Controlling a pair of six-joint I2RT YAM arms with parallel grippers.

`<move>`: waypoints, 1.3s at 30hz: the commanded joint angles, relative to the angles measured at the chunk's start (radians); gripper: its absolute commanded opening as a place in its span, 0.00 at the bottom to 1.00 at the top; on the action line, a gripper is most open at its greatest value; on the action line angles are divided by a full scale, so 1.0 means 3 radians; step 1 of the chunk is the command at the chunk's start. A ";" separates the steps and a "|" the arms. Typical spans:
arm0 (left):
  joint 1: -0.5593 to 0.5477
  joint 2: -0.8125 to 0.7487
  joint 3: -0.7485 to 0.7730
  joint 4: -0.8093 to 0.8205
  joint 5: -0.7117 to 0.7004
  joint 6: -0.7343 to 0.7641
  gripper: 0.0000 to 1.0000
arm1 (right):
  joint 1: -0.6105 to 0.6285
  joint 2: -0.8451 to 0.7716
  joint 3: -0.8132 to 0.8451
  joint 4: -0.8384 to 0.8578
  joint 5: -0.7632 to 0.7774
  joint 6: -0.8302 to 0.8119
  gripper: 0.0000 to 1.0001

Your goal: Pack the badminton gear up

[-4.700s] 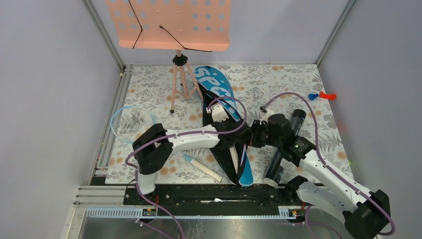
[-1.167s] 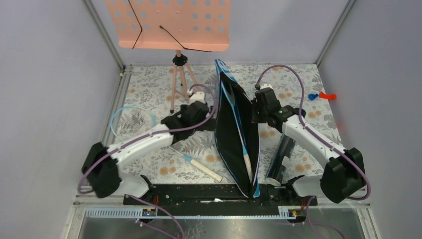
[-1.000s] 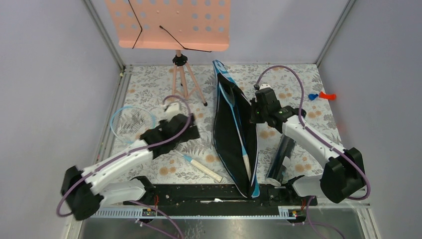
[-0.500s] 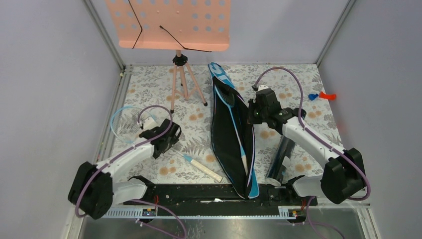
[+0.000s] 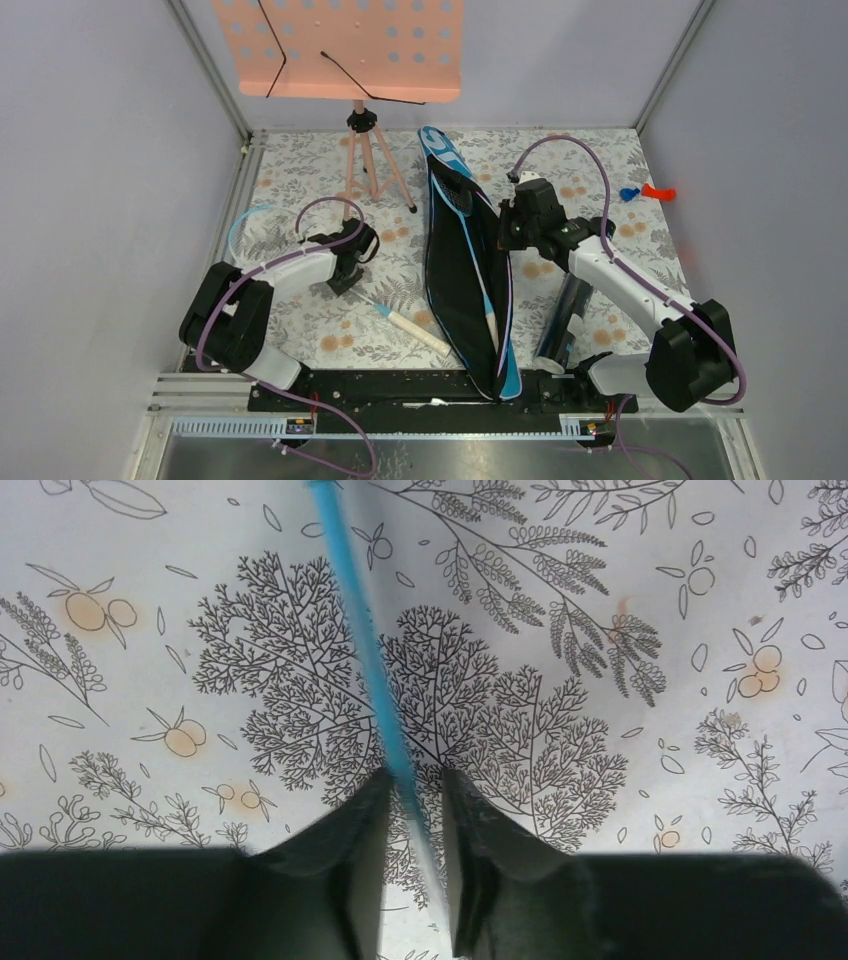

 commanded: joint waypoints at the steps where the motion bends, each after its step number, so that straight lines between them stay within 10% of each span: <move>1: 0.0012 0.0085 0.0079 -0.0070 0.0023 -0.0074 0.13 | -0.0026 -0.0119 -0.0038 0.0040 0.0032 0.0033 0.00; 2: 0.0012 0.0087 0.0084 -0.0073 -0.0005 -0.0078 0.00 | -0.0023 -0.0125 -0.0038 0.0042 0.0047 0.0029 0.00; 18: -0.0290 -0.1031 0.0218 -0.1510 -0.0661 -0.0403 0.00 | -0.0024 -0.0133 0.0005 0.0002 0.0243 0.0047 0.00; 39: -0.2143 -0.1207 0.1138 -0.3247 -0.0706 -0.0520 0.00 | -0.0187 0.0781 0.1166 -0.0195 0.0648 0.0251 0.00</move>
